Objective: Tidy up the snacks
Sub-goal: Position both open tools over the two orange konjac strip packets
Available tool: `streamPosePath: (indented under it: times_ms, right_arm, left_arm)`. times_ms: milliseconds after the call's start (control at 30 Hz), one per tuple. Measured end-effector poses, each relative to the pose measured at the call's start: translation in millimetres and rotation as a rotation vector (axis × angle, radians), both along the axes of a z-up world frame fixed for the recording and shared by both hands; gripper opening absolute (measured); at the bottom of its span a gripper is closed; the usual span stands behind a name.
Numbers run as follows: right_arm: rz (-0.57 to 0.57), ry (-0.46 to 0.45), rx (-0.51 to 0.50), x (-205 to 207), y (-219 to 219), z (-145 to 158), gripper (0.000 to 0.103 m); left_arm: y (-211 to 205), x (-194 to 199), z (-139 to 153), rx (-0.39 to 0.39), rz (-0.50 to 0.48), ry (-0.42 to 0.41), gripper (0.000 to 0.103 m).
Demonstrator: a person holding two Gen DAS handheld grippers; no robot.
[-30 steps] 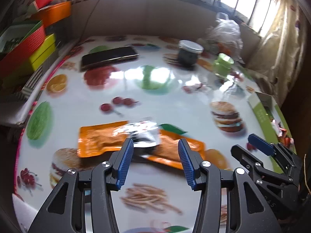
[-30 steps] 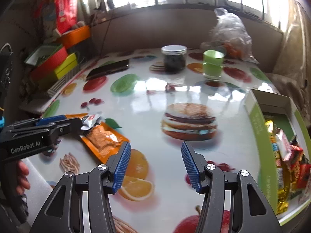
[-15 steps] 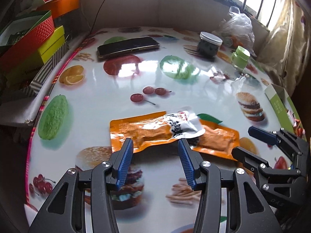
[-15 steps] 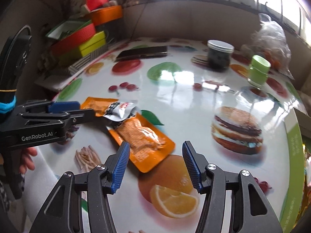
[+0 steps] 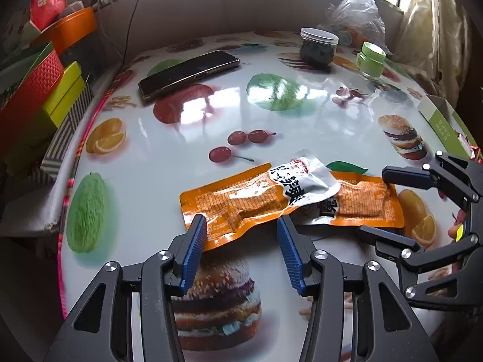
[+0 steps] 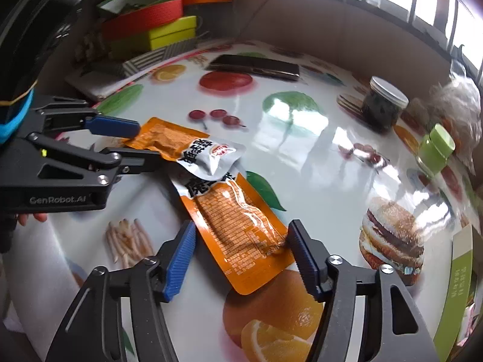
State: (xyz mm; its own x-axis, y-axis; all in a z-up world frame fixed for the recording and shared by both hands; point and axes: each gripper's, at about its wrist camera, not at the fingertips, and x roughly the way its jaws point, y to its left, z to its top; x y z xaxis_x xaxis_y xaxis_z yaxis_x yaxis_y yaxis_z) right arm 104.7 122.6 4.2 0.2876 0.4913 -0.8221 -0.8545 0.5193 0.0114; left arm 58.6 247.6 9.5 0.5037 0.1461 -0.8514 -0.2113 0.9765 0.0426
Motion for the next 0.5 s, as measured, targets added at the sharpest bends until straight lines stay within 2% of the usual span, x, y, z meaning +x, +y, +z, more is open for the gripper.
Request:
streamPosePath:
  times_ms: [200, 367, 500]
  right_arm:
    - [-0.097, 0.023, -0.003, 14, -9, 0, 0.069]
    - [-0.216, 0.043, -0.021, 25, -29, 1, 0.069]
    - [-0.276, 0.069, -0.033, 28, -44, 3, 0.069]
  left_arm:
    - [-3, 10, -4, -0.006, -0.040, 0.018, 0.050]
    - [-13, 13, -2, -0.044, -0.074, -0.003, 0.050]
    - [-15, 17, 1, -0.031, -0.075, -0.016, 0.050]
